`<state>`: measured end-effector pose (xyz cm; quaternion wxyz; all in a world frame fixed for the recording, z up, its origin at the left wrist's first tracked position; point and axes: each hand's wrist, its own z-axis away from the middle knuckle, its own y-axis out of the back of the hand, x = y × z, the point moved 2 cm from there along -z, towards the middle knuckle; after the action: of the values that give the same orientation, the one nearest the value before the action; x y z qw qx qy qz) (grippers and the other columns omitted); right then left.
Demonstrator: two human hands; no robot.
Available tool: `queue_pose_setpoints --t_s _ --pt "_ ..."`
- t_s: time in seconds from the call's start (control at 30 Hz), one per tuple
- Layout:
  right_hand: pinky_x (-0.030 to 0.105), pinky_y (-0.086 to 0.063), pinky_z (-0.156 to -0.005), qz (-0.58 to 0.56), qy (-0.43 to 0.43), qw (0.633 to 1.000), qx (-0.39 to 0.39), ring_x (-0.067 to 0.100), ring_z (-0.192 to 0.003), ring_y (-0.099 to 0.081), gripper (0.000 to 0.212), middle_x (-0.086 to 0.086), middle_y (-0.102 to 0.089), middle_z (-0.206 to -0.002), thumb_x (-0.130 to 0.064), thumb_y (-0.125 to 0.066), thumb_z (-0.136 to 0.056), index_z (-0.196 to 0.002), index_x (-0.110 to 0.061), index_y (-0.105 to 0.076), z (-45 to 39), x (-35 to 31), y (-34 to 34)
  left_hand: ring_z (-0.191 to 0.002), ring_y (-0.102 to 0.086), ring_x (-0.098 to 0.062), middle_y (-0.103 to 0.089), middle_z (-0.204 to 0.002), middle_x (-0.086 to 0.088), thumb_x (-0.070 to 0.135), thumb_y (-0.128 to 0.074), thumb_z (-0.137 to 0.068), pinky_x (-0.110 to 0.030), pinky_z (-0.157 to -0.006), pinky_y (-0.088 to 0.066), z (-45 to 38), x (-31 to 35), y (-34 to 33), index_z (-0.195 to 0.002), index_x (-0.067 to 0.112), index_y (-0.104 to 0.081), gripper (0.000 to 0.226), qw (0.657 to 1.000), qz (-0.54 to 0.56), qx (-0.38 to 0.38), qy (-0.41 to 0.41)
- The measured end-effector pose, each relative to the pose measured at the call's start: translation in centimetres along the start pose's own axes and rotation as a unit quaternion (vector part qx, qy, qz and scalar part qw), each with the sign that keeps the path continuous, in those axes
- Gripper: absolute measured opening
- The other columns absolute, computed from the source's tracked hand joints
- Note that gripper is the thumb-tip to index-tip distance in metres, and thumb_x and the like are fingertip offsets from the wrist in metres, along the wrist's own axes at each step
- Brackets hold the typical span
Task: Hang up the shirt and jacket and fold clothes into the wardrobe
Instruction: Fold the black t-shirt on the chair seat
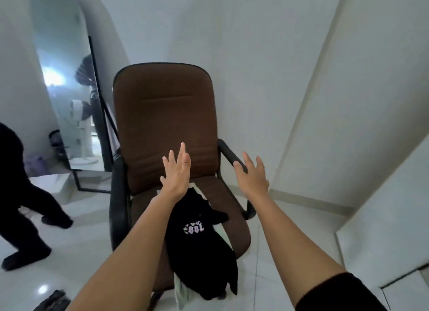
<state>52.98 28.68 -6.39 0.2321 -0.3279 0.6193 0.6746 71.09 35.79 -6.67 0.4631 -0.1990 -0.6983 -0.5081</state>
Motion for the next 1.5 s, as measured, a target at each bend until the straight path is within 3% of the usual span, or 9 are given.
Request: queue_pose_setpoints --t_s 0.27,0.47,0.73,0.9,1.27,1.37,1.5 --pt "0.052 -0.009 -0.117 0.083 -0.009 0.991 -0.104 0.022 -0.147 -0.006 0.055 0.002 -0.004 -0.160 -0.055 -0.033 -0.096 -0.148 -0.041 -0.020 -6.5 0.6 -9.4 -0.144 0.021 -0.021 0.009 -0.159 0.000 0.065 -0.002 -0.088 -0.057 -0.113 0.006 -5.2 -10.0 1.1 -0.146 0.045 0.000 0.062 0.986 -0.103 -0.047 0.119" --pt "0.056 -0.013 -0.114 0.161 -0.009 0.965 -0.209 0.025 -0.147 -0.006 0.062 0.002 -0.004 -0.160 -0.050 -0.041 -0.095 -0.149 -0.041 -0.013 -13.5 3.8 -16.2 -0.144 0.019 -0.023 0.006 -0.159 -0.002 0.062 -0.011 -0.093 -0.062 -0.112 0.003 -11.1 -17.3 -0.5 -0.147 0.044 -0.001 0.058 0.965 -0.154 -0.084 0.196" --pt "0.055 -0.014 -0.113 0.240 -0.008 0.922 -0.305 0.025 -0.147 -0.004 0.064 0.004 -0.002 -0.160 -0.040 -0.045 -0.096 -0.150 -0.039 -0.010 -23.1 8.3 -26.5 -0.146 0.011 -0.026 0.002 -0.160 0.001 0.076 -0.004 -0.081 -0.063 -0.111 -0.003 -20.1 -27.4 -4.3 -0.146 0.047 -0.002 0.071 0.928 -0.247 -0.160 0.228" --pt "0.056 -0.016 -0.112 0.240 0.010 0.898 -0.369 0.027 -0.145 -0.010 0.064 0.004 -0.009 -0.158 -0.039 -0.044 -0.096 -0.150 -0.038 -0.010 -26.4 10.8 -32.5 -0.145 0.015 -0.026 0.003 -0.159 -0.003 0.059 -0.021 -0.095 -0.063 -0.111 -0.003 -23.1 -32.8 -6.8 -0.146 0.046 -0.001 0.057 0.899 -0.276 -0.204 0.271" --pt "0.054 -0.017 -0.112 0.256 0.029 0.885 -0.388 0.021 -0.144 -0.014 0.064 0.002 -0.015 -0.156 -0.037 -0.047 -0.095 -0.150 -0.037 -0.014 -28.6 15.1 -40.1 -0.145 0.010 -0.031 0.016 -0.158 -0.007 0.060 -0.026 -0.094 -0.063 -0.111 -0.008 -28.1 -40.5 -12.2 -0.145 0.049 0.000 0.058 0.873 -0.247 -0.277 0.316" --pt "0.050 -0.021 -0.111 0.259 0.059 0.890 -0.372 0.019 -0.143 -0.019 0.064 -0.001 -0.021 -0.154 -0.037 -0.051 -0.093 -0.149 -0.031 -0.021 -28.7 15.6 -40.6 -0.143 -0.008 -0.035 0.004 -0.158 -0.011 0.059 -0.029 -0.094 -0.057 -0.112 -0.020 -28.8 -41.4 -12.8 -0.148 0.037 -0.012 0.061 0.869 -0.262 -0.260 0.330" --pt "0.046 -0.021 -0.112 0.214 0.055 0.918 -0.330 0.017 -0.140 -0.025 0.055 -0.002 -0.032 -0.151 -0.034 -0.054 -0.092 -0.143 -0.025 -0.039 -29.3 16.1 -40.4 -0.121 -0.045 -0.035 -0.045 -0.134 -0.017 0.049 -0.034 -0.097 -0.044 -0.094 -0.041 -29.7 -41.6 -12.5 -0.126 0.007 -0.051 0.054 0.891 -0.288 -0.149 0.318"
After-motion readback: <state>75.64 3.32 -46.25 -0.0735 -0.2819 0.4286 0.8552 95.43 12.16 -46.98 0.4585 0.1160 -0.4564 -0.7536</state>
